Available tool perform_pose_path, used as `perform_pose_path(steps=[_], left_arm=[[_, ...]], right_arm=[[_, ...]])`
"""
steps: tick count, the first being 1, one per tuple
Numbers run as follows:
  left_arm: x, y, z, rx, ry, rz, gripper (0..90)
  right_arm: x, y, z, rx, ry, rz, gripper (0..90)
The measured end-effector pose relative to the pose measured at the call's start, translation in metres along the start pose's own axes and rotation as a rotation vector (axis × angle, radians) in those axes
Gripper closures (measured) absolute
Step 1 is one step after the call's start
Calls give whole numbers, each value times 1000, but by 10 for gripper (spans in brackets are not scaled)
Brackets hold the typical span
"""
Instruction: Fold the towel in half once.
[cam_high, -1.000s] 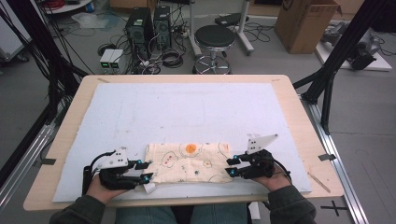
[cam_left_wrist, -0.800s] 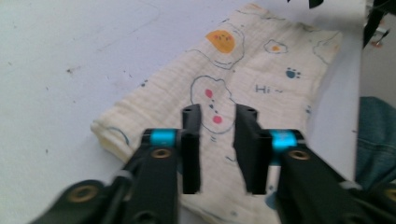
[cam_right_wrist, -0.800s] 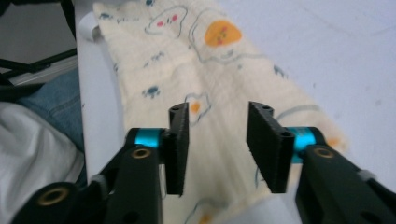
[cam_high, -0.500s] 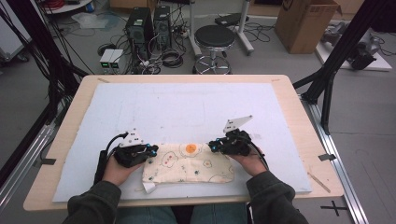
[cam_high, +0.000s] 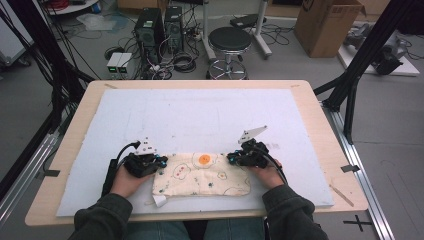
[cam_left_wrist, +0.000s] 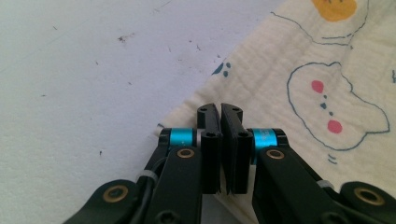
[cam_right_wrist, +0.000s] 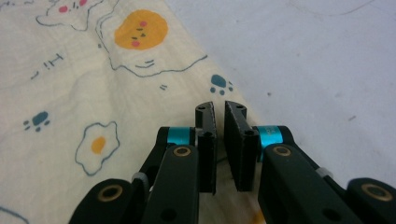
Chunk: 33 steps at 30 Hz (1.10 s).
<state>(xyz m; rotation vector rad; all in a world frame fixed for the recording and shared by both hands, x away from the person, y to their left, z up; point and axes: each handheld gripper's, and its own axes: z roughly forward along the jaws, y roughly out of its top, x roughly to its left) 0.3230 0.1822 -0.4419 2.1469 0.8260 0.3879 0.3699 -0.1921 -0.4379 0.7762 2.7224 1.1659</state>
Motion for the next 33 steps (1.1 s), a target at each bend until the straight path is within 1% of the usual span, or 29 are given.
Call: perform_pose_path(steps=[1,2,3,8,12,14,16,17,19,21,22,24,26,29,30,31,32,33], left_arm=[[1,0,0,1,-3,4,859],[1,-1,0,-2,-4,-4,858],[1,-1,-1,-1,-3,-2,859],[3,-2,-1,-5,-9,-6,859],[3,-2,-1,-6,-9,-7,859],[3,-2,-1,-7,-11,-6,857],[3,-2,-2,-9,-19,0,839],[3,-2,-3,-18,-25,-10,824],[4,-1,-5,-39,-36,-11,791],[5,-1,-8,-69,-30,-25,731],[5,0,-9,-84,-22,-33,671],[8,0,-10,-103,-2,-46,625],[11,0,-10,-108,17,-70,576],[16,-1,-8,-108,47,-111,543],[18,-1,-7,-96,60,-119,527],[19,-1,-7,-90,58,-129,525],[20,-2,-5,-89,56,-140,527],[21,-2,-4,-78,54,-142,534]], right_arm=[[0,-1,-1,0,-6,-4,835],[-1,-3,-3,-1,-17,-1,834],[-2,-4,-4,-3,-14,3,835],[-9,-13,-12,-12,-30,30,834],[-11,-17,-16,-20,-34,44,828],[-10,-17,-16,-19,-34,35,803],[-8,-16,-16,-34,-25,29,771],[-7,-15,-18,-49,-22,21,767],[-7,-13,-23,-88,-26,29,748],[-9,-13,-28,-110,-42,39,732],[-11,-13,-29,-118,-53,43,723],[-15,-15,-32,-115,-62,75,708],[-19,-16,-32,-110,-67,91,689],[-24,-17,-30,-91,-75,111,661],[-25,-17,-29,-87,-73,113,649],[-26,-17,-27,-72,-66,125,645],[-26,-17,-25,-69,-63,121,644],[-27,-17,-23,-62,-61,121,644]])
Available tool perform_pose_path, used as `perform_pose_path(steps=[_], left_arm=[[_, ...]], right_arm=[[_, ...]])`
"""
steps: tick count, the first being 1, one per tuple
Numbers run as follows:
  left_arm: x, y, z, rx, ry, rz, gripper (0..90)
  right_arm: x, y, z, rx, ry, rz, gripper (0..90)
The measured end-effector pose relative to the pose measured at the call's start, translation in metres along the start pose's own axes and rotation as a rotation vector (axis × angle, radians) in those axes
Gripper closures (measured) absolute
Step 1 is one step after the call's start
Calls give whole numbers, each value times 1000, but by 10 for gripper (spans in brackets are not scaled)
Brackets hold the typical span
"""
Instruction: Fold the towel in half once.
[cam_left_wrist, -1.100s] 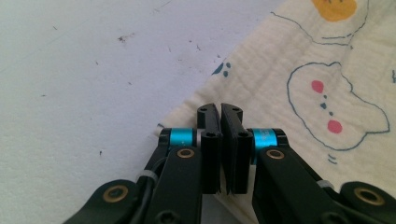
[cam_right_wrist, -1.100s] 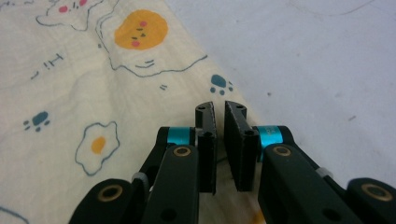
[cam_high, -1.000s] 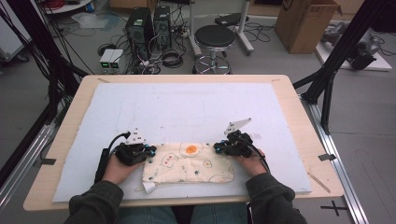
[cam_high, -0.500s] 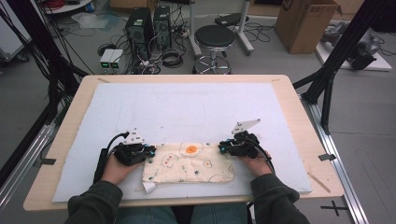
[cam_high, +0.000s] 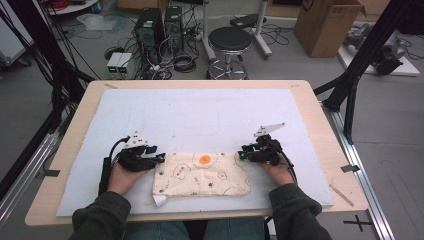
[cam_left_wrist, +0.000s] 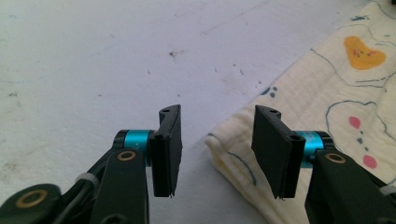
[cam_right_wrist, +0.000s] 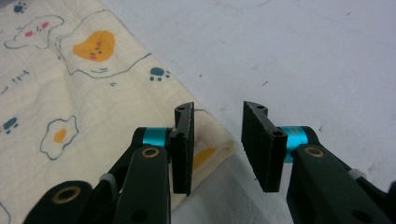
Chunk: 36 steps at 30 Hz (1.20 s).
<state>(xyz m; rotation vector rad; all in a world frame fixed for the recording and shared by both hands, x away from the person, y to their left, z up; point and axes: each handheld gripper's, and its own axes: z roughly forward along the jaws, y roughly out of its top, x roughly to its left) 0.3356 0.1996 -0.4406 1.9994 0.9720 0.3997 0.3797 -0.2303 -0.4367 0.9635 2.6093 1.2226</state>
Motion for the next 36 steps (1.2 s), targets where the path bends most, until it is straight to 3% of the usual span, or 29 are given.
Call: perform_pose_path(steps=[2,6,11,22,29,30,31,33,36], left_arm=[[2,-1,3,15,-13,-26,558],[4,-1,6,42,-39,-32,670],[1,1,8,53,-57,0,830],[6,7,7,36,-2,9,853],[17,10,11,-5,32,-42,853],[20,12,12,15,35,-38,854],[22,14,12,14,40,-30,854],[26,20,13,-12,38,-50,853],[32,27,18,3,40,-53,853]], right_arm=[[-1,0,3,11,10,-1,651],[1,0,5,36,19,-12,746],[-1,0,6,39,43,-10,817],[-3,11,8,62,14,-26,830],[-11,23,11,28,-6,-14,830],[-13,25,13,21,-8,-15,830],[-14,27,15,19,-11,-7,830],[-18,30,19,26,-19,2,830],[-23,35,23,10,-30,9,830]])
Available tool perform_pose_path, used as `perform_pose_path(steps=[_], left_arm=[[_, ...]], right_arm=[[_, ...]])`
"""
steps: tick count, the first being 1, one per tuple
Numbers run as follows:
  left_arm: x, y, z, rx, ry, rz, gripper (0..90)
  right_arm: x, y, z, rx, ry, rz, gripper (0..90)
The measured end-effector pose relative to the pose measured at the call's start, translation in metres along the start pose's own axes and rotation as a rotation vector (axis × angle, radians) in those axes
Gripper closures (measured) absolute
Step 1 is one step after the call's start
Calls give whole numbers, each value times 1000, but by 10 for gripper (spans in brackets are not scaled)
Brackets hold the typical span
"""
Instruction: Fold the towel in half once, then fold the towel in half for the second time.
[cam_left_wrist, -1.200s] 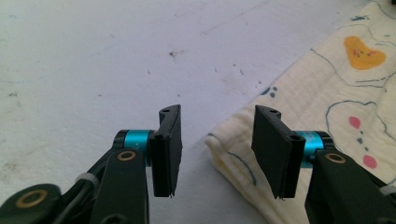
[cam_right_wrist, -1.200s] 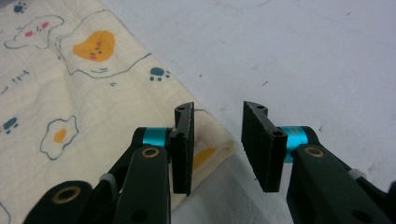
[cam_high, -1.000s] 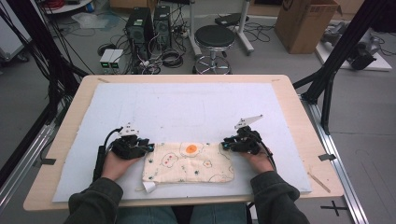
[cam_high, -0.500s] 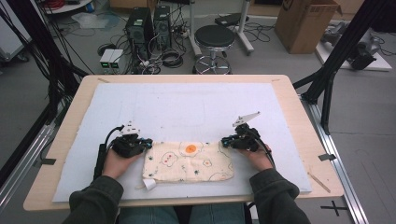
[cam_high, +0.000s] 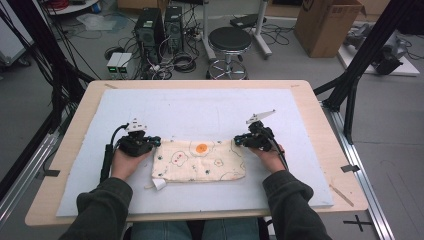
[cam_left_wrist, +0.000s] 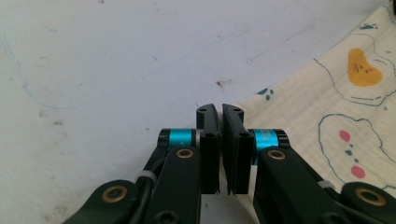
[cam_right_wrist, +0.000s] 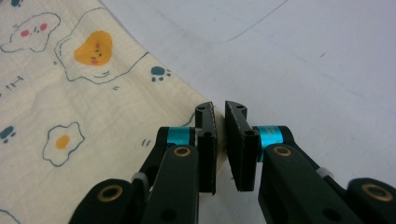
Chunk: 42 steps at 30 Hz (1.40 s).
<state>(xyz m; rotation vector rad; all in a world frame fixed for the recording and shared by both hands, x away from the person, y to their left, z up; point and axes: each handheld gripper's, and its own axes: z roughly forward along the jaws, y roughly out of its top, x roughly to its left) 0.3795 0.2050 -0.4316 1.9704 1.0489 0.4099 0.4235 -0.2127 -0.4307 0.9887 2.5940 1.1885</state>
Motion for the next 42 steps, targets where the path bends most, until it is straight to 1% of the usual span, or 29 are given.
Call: perform_pose_path(steps=[1,2,3,4,7,9,10,11,12,14,15,17,19,21,22,24,25,26,28,29,30,31,33,35,42], left_arm=[[2,1,1,-3,3,-2,852],[4,1,3,-8,-1,-18,851],[6,1,4,-11,-5,-26,850],[7,0,5,-9,-9,-28,849],[7,-1,5,-14,-24,-31,822],[7,0,3,-26,-31,-38,766],[8,0,2,-36,-35,-40,737],[7,0,1,-43,-35,-45,707],[7,1,0,-44,-43,-48,672],[6,2,-2,-50,-53,-46,622],[6,3,-3,-55,-55,-40,600],[4,4,-5,-53,-73,-33,560],[3,6,-7,-56,-88,-26,544],[2,8,-10,-64,-90,-19,508],[2,9,-12,-67,-94,-15,500],[3,11,-14,-69,-97,-19,492],[4,13,-15,-64,-97,-18,491],[4,14,-16,-49,-96,-7,484],[5,18,-17,-56,-99,-11,473],[6,19,-18,-55,-100,-2,471],[6,20,-17,-60,-98,-8,472],[6,20,-17,-61,-98,-11,473],[8,19,-16,-52,-98,-11,473],[8,19,-14,-48,-98,-16,471],[7,19,-11,-40,-107,-11,474]], right_arm=[[-2,2,1,-2,0,9,830],[-4,3,2,-8,-6,12,829],[-6,3,3,-11,-5,14,828],[-7,3,4,-18,-3,15,825],[-9,1,8,-4,6,30,793],[-10,1,9,-10,12,26,763],[-9,1,8,-10,6,29,738],[-9,2,7,-18,5,29,717],[-8,2,6,-29,13,37,693],[-8,2,3,-46,25,41,610],[-7,2,2,-51,29,49,592],[-6,3,0,-53,35,52,585],[-4,3,-3,-64,34,49,575],[-2,4,-6,-75,34,41,572],[-1,5,-7,-78,30,39,569],[-1,6,-9,-66,38,42,556],[-1,7,-10,-64,35,43,554],[0,9,-11,-66,35,40,554],[1,12,-14,-66,32,30,547],[1,14,-15,-66,27,22,543],[1,15,-15,-66,25,21,543],[1,15,-15,-66,27,25,541],[0,15,-15,-65,24,19,539],[0,15,-14,-59,27,28,536],[-1,15,-13,-60,25,24,535]])
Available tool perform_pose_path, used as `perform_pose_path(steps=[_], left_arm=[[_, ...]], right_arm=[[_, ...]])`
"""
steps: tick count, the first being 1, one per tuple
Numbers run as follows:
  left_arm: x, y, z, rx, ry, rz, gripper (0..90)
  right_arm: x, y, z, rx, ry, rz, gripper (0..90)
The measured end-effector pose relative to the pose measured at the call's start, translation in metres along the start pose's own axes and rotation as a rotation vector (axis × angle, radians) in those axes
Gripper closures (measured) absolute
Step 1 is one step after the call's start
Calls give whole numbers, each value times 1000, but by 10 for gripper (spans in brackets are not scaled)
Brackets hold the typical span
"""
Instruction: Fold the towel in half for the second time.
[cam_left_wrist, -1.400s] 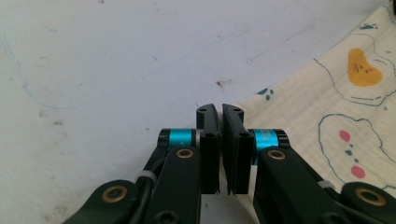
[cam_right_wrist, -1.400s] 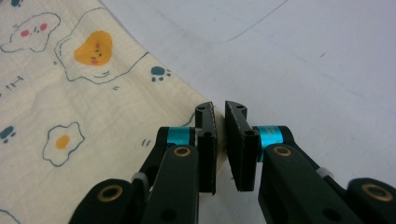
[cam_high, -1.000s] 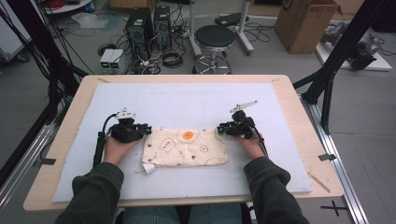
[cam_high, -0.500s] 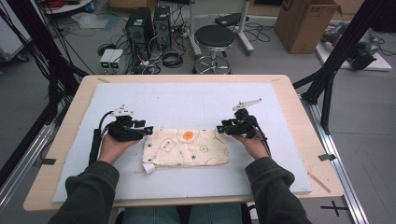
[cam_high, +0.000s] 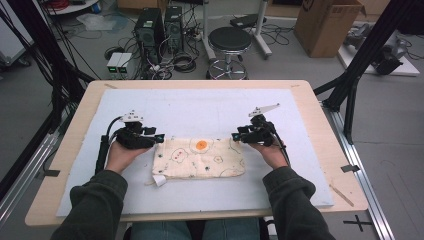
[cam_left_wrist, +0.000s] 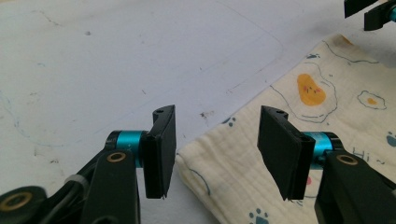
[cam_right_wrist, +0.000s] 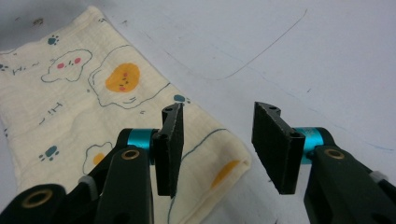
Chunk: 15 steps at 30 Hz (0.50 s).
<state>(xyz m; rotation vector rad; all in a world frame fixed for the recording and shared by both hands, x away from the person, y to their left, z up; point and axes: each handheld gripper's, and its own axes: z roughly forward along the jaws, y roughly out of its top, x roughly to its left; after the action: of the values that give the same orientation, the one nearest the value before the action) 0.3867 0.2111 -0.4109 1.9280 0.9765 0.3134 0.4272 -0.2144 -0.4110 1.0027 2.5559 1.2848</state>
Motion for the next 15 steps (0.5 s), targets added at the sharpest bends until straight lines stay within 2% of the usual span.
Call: perform_pose_path(steps=[7,15], left_arm=[[1,-2,5,24,-6,0,503],[6,-5,14,54,13,17,541]], right_arm=[[-1,0,3,10,5,2,544],[-5,-2,10,27,2,14,584]])
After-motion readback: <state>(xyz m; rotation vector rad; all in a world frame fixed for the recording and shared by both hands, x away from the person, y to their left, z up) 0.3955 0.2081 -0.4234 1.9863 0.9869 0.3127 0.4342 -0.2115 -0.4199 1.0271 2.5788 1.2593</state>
